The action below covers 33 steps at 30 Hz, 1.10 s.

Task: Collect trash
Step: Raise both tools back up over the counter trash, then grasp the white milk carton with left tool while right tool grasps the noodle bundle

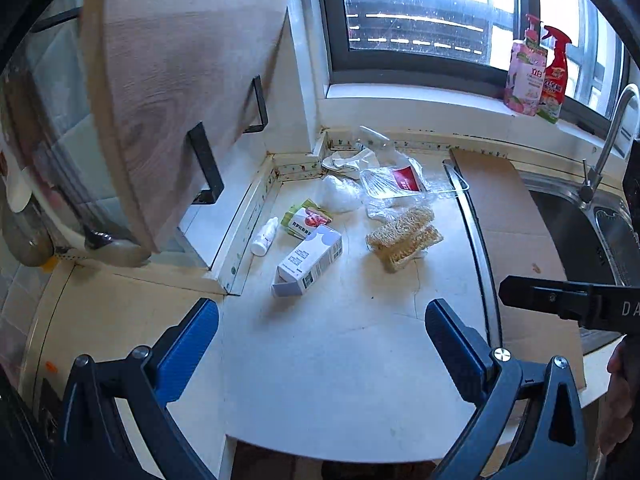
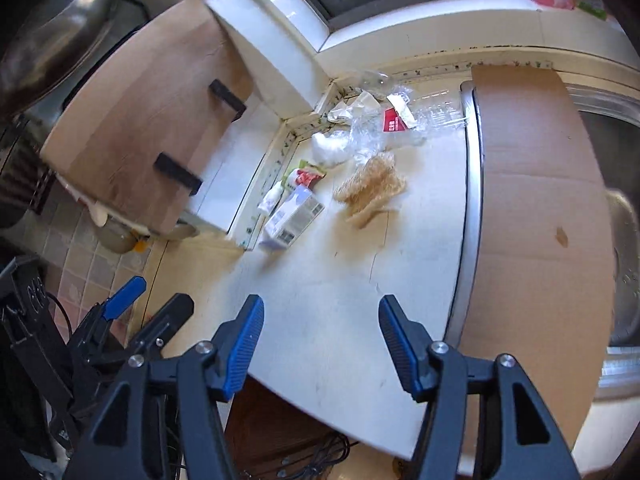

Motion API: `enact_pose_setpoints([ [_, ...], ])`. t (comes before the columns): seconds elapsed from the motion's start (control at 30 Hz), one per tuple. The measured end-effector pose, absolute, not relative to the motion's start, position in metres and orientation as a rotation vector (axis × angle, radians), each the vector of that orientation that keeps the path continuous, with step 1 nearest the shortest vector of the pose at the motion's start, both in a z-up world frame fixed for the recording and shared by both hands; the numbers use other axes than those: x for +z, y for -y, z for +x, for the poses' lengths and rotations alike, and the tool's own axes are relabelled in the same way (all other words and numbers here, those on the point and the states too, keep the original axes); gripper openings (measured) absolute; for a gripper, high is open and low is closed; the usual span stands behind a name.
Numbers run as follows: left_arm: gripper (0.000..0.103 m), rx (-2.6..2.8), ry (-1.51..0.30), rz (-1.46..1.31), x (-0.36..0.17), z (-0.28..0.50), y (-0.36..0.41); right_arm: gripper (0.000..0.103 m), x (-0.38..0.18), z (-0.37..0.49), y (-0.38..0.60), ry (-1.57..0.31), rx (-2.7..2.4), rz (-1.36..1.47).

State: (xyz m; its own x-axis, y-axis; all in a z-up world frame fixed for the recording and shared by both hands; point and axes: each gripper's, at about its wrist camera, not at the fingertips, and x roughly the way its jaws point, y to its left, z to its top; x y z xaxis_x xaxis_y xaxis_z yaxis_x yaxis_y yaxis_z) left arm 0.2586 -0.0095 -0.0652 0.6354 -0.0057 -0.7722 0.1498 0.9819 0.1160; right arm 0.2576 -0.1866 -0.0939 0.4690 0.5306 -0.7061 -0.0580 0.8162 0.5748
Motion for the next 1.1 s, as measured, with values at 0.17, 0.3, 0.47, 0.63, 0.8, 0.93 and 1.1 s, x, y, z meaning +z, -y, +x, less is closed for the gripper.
enact_pose_setpoints([
  [0.17,0.102,-0.064,-0.919,0.267,-0.095,0.310,0.028,0.060,-0.125,0.317,0.196,-1.096,0.386,0.570],
  [0.3,0.102,-0.050,-0.956,0.316,-0.118,0.342,0.033,0.060,-0.154,0.352,0.202,-1.136,0.377,0.618],
  [0.47,0.102,-0.052,-1.020,0.356,-0.148,0.373,0.034,0.060,-0.184,0.383,0.204,-1.182,0.382,0.697],
  [0.63,0.102,-0.073,-1.082,0.334,-0.169,0.390,0.027,0.060,-0.202,0.404,0.201,-1.195,0.391,0.752],
  [0.8,0.102,-0.066,-1.142,0.303,-0.184,0.404,0.018,0.060,-0.210,0.414,0.189,-1.195,0.404,0.753],
  [0.93,0.102,-0.063,-1.154,0.277,-0.188,0.409,0.014,0.052,-0.209,0.414,0.181,-1.176,0.416,0.703],
  [1.1,0.100,-0.073,-1.145,0.277,-0.185,0.411,0.016,0.037,-0.205,0.412,0.179,-1.146,0.437,0.665],
])
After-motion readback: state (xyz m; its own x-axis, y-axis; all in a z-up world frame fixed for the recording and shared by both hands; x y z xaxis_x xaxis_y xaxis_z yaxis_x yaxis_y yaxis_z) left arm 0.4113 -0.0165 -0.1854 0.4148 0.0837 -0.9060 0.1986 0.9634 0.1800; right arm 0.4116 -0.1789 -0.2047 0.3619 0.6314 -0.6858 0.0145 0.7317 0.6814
